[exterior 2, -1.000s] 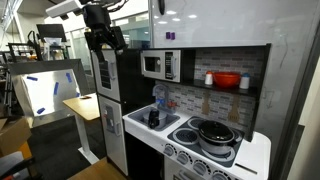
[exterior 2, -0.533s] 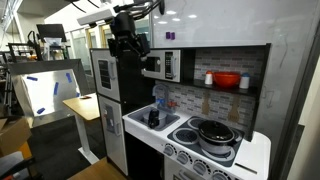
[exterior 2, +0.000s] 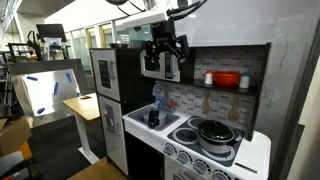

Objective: Push the grey pot to the left side of the stove

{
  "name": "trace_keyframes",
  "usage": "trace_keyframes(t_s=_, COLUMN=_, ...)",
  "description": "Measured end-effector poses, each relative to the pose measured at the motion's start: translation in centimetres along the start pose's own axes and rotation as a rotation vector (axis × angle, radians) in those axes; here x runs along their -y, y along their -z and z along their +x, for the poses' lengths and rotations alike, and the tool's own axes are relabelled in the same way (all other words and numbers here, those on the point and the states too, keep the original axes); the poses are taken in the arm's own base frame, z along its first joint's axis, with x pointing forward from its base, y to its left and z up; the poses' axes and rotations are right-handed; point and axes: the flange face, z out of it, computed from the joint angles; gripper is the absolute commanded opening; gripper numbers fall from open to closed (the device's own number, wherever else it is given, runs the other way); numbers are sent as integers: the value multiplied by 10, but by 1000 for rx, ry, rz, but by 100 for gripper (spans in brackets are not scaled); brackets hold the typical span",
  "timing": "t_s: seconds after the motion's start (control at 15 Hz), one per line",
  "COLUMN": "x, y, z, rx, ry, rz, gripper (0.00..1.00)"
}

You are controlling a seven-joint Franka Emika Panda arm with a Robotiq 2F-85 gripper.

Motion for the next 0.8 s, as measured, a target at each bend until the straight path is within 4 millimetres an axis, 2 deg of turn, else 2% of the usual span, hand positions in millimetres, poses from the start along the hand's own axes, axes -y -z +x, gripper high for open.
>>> trace_keyframes(t_s=0.33, x=-54, y=-20, z=6, rx=6, ry=-92, rz=-5, gripper=100)
trace_keyframes(t_s=0.8, x=-131, y=-46, z=-10, rx=36, ry=-215, rz=-31, gripper=100)
